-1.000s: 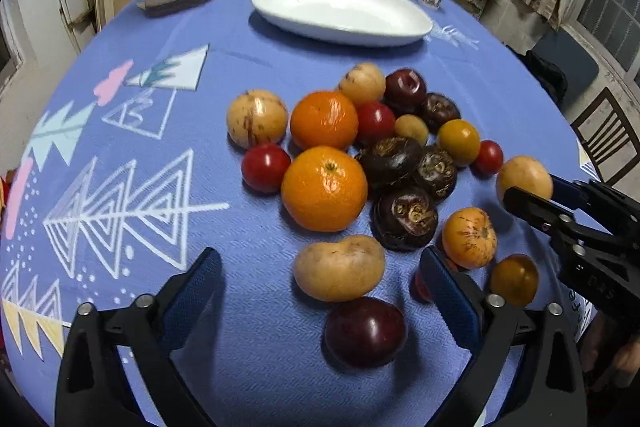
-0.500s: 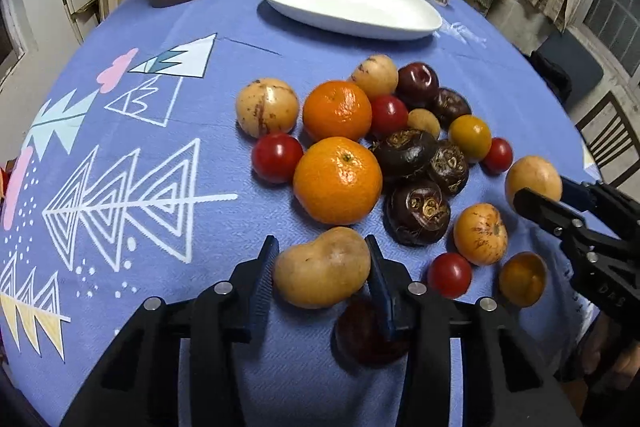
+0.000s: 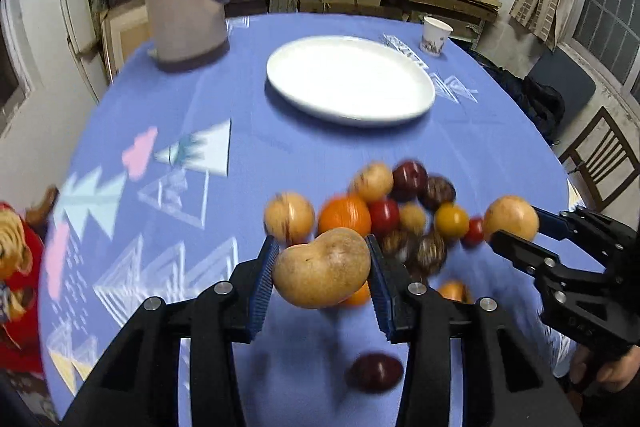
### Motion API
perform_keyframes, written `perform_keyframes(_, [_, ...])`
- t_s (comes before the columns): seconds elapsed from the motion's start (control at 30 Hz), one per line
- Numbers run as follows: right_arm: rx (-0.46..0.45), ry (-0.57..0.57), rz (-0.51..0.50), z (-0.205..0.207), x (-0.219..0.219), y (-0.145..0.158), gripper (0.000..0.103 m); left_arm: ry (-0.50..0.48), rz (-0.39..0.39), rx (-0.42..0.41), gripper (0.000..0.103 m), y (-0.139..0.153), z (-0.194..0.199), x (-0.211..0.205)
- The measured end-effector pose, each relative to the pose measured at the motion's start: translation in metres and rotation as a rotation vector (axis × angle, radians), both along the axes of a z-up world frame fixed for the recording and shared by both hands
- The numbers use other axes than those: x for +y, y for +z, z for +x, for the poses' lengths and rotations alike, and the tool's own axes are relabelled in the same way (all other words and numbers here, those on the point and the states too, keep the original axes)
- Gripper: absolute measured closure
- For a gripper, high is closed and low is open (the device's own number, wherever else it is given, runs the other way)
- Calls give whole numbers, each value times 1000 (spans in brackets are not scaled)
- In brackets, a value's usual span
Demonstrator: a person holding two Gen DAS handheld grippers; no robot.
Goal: Organize fruits
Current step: 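Close the left tool around the elongated pale potato, then carry the potato in the left tool while the right tool carries the yellow fruit to the plate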
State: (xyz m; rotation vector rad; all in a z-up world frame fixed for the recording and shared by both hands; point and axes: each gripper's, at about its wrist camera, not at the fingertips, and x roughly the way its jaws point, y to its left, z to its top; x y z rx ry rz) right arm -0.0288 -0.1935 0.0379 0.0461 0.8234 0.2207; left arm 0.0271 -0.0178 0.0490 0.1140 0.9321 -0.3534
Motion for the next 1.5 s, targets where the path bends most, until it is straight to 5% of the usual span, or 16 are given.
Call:
perform_keyframes(0.3, [-38, -6, -4, 83, -8, 35, 61, 7, -10, 31, 59, 21, 94, -34])
perform_keyframes(0.73, [126, -28, -60, 229, -13, -27, 68, 78, 24, 196, 59, -40, 227, -67])
perform_keyframes(0.9, [91, -18, -53, 224, -16, -22, 67, 64, 34, 206, 59, -45, 236, -67])
perform_keyframes(0.97, [70, -19, -81, 205, -16, -13, 30, 60, 19, 194, 59, -41, 233, -66])
perform_keyframes(1.0, [61, -18, -84, 196, -17, -10, 25, 56, 16, 182, 59, -38, 231, -65])
perform_keyframes(1.13, [140, -24, -95, 169, -23, -24, 24, 41, 31, 160, 59, -33, 222, -68])
perform_keyframes(1.5, [220, -4, -44, 182, -16, -59, 33, 46, 42, 174, 59, -41, 222, -72])
